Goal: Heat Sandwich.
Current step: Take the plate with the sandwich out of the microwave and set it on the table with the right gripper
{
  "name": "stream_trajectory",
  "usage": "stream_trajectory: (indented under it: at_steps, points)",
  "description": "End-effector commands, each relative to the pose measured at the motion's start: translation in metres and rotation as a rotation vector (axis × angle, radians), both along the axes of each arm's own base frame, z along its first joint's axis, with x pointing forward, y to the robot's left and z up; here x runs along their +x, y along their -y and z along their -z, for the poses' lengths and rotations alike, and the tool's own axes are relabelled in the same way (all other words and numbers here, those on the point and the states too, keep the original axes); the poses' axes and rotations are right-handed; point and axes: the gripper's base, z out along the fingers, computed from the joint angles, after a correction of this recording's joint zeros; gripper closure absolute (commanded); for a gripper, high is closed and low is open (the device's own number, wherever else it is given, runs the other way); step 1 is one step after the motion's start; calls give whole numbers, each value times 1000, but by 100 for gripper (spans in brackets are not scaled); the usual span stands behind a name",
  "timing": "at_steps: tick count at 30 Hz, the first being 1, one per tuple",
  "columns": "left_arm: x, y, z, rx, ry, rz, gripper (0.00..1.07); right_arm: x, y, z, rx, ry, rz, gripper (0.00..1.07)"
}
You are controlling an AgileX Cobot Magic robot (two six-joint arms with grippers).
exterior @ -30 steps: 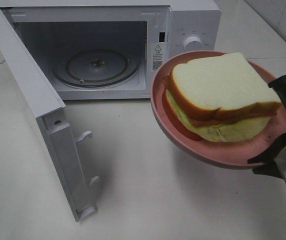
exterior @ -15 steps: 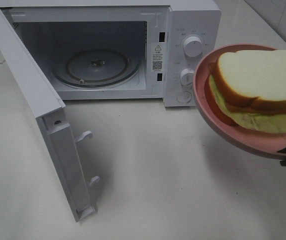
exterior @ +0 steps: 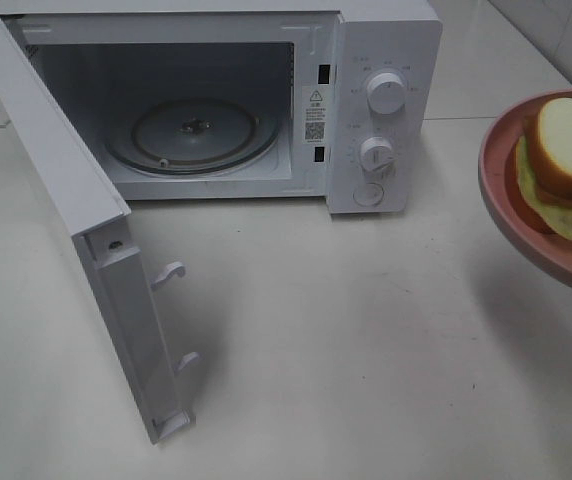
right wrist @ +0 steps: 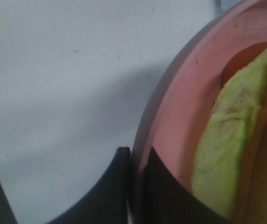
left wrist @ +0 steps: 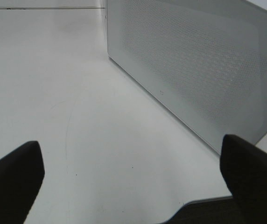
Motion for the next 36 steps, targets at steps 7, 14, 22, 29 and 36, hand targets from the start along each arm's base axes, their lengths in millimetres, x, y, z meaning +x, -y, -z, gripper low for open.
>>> stream_trajectory:
  at_steps: [7,14,22,29,36]
  points:
    - [0,1,-1,-11,17,-4,10,0,14,-4,-24,41,224,107]
    - [0,1,-1,-11,17,-4,10,1,20,-6,6,88,373,107]
    - [0,1,-1,-11,17,-4,10,0,23,-5,45,95,485,107]
    - [0,1,-1,-11,17,-4,10,5,20,-3,44,72,574,107]
    - [0,1,-1,-11,17,-4,10,23,7,-7,84,68,675,107]
